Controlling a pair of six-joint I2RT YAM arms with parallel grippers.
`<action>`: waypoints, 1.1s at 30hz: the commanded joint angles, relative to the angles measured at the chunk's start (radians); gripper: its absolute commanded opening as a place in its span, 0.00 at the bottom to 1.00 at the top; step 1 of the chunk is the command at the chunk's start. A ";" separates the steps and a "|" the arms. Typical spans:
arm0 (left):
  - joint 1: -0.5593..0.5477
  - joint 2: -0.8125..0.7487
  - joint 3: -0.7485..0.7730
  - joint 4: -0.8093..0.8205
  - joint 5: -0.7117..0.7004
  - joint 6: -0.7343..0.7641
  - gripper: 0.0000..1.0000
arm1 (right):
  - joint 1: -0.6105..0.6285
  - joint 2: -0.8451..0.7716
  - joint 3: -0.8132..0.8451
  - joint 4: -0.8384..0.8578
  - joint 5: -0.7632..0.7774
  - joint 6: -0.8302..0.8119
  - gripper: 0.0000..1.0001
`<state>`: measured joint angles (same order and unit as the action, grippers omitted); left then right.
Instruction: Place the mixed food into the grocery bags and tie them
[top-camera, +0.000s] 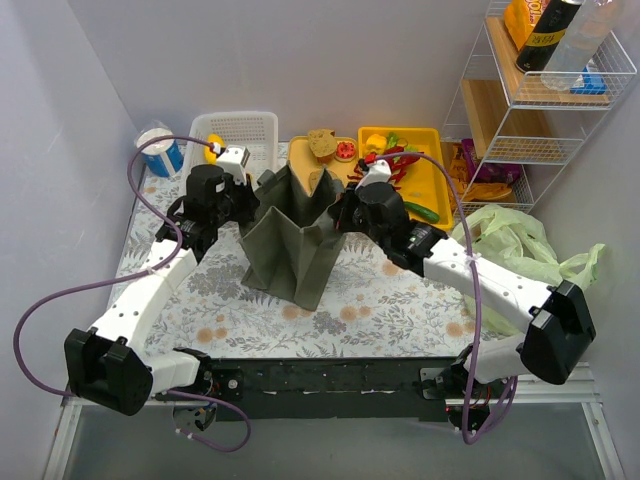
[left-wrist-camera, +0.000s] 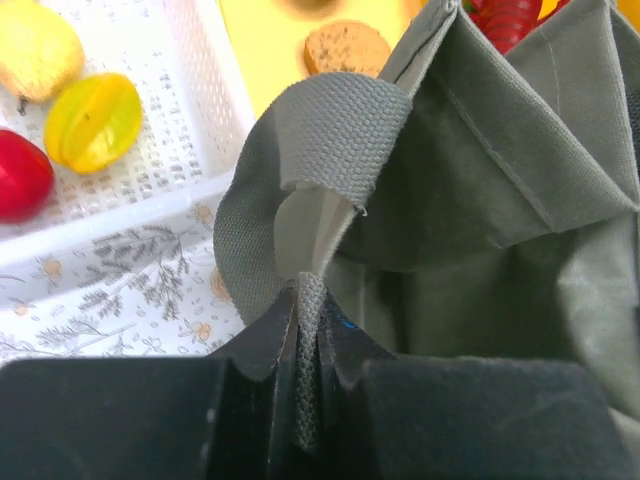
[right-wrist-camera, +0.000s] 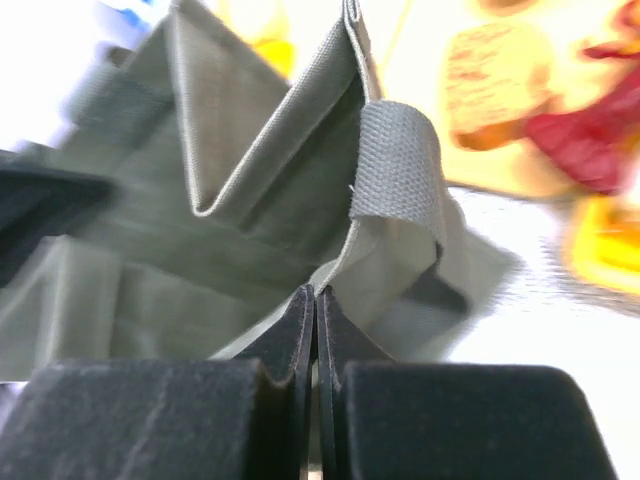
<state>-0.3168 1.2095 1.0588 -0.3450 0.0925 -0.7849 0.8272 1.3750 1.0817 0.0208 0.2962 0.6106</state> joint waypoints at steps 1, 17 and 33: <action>0.001 -0.005 0.142 -0.031 -0.080 0.070 0.00 | -0.031 -0.051 0.194 -0.197 0.168 -0.265 0.01; -0.004 0.024 0.265 -0.170 -0.404 0.194 0.00 | -0.132 -0.136 0.414 -0.714 0.603 -0.574 0.01; -0.105 0.096 0.388 -0.328 0.081 0.079 0.00 | -0.131 -0.136 0.518 -0.673 -0.058 -0.499 0.76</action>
<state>-0.4229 1.2987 1.3762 -0.5873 0.0620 -0.6861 0.6994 1.2896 1.5063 -0.7315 0.4332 0.0818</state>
